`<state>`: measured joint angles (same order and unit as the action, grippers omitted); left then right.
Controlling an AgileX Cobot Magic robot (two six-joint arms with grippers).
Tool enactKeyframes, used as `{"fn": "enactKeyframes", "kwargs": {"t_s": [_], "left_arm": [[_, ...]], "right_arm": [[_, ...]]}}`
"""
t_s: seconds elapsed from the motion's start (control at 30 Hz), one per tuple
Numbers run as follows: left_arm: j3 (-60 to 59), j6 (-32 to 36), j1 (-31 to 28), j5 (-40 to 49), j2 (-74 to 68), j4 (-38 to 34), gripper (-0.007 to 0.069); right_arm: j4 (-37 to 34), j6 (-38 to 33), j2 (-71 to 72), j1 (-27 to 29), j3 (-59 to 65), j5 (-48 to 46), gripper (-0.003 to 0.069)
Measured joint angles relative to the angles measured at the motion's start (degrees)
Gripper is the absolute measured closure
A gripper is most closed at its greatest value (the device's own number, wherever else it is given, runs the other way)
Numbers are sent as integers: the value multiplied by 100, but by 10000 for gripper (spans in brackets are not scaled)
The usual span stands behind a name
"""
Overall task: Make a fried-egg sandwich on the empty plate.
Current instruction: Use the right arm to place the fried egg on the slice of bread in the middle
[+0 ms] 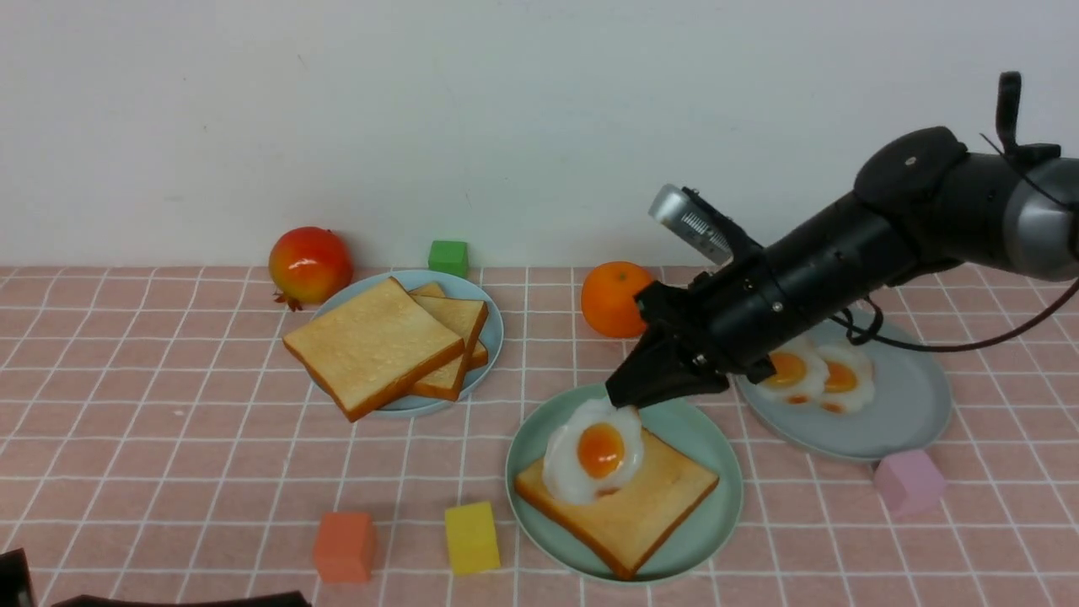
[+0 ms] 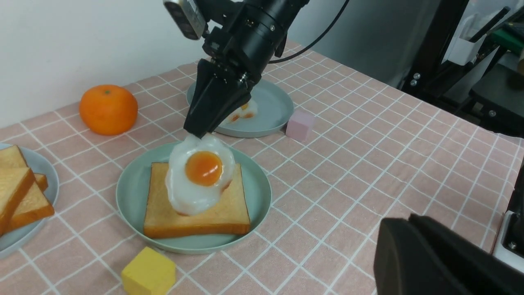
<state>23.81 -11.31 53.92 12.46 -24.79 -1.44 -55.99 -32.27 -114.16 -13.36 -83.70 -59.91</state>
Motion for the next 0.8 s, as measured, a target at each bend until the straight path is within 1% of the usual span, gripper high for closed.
{"fn": "enactKeyframes", "kwargs": {"t_s": [0.33, 0.67, 0.8], "left_arm": [[0, 0, 0, 4, 0, 0, 566], [0, 0, 0, 4, 0, 0, 562], [0, 0, 0, 4, 0, 0, 559]], "right_arm": [[105, -4, -376, 37, 0, 149, 575], [284, -23, -398, 40, 2, 369, 575], [443, -23, -398, 40, 2, 405, 555]]}}
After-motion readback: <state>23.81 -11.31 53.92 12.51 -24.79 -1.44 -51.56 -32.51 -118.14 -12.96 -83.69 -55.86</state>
